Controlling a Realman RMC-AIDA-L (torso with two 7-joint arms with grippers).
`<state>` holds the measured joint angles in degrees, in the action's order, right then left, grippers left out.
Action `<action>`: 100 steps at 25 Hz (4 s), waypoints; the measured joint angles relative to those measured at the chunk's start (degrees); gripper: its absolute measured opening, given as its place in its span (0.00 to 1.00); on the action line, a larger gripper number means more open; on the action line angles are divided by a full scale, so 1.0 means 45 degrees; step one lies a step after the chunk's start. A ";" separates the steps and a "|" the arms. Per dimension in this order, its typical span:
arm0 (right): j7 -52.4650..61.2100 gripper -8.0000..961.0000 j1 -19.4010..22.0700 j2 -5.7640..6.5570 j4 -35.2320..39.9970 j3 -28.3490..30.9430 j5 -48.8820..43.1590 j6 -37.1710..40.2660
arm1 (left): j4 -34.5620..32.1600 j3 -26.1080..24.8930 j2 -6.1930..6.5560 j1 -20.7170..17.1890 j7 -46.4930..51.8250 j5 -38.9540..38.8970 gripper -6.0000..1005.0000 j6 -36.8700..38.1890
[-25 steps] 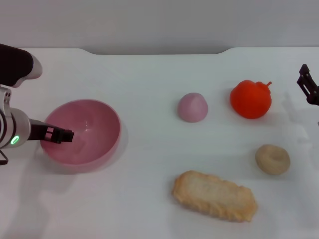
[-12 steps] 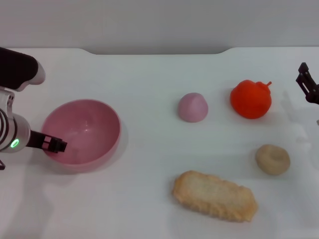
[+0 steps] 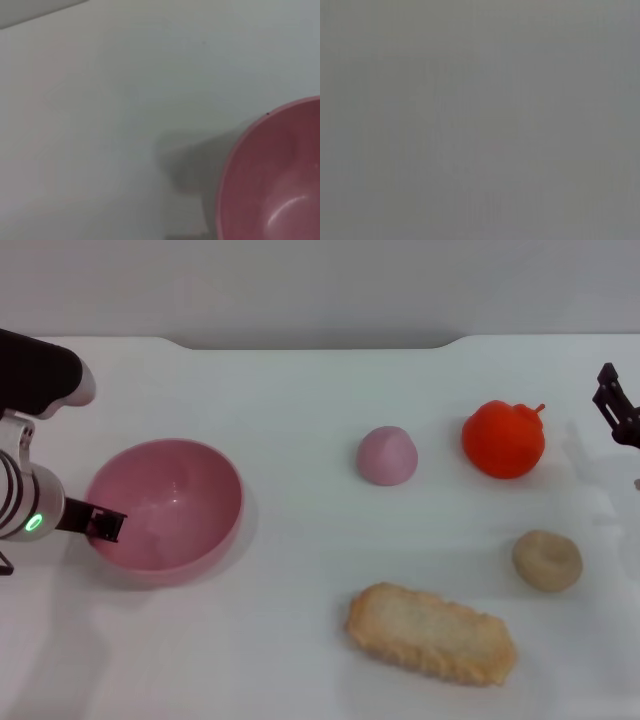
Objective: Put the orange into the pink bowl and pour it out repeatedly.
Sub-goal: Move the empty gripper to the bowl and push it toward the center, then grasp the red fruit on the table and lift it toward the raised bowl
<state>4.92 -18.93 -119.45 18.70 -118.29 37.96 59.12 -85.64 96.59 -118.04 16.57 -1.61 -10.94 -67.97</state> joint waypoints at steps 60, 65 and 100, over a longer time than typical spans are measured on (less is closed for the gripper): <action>-0.0094 0.83 0.0262 0.0188 1.3221 0.5404 -0.5100 -2.2251 | 0.0049 -0.0568 0.0002 0.2222 0.1372 0.1432 0.05 -0.0069; -0.0078 0.83 0.0080 0.0139 1.2930 0.5338 -0.5063 -2.2317 | 0.0222 -0.0552 0.0002 0.2273 0.1363 0.1408 0.05 0.0002; -0.1121 0.35 -0.2728 0.0128 0.8071 0.5169 -0.4390 -2.1184 | 0.0140 -0.0569 0.0012 0.2536 0.0962 0.1377 0.05 -0.0111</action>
<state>-0.13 -31.21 -118.87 55.02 -95.03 18.20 -36.21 -85.01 94.03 -117.99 27.98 2.72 -4.75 -68.47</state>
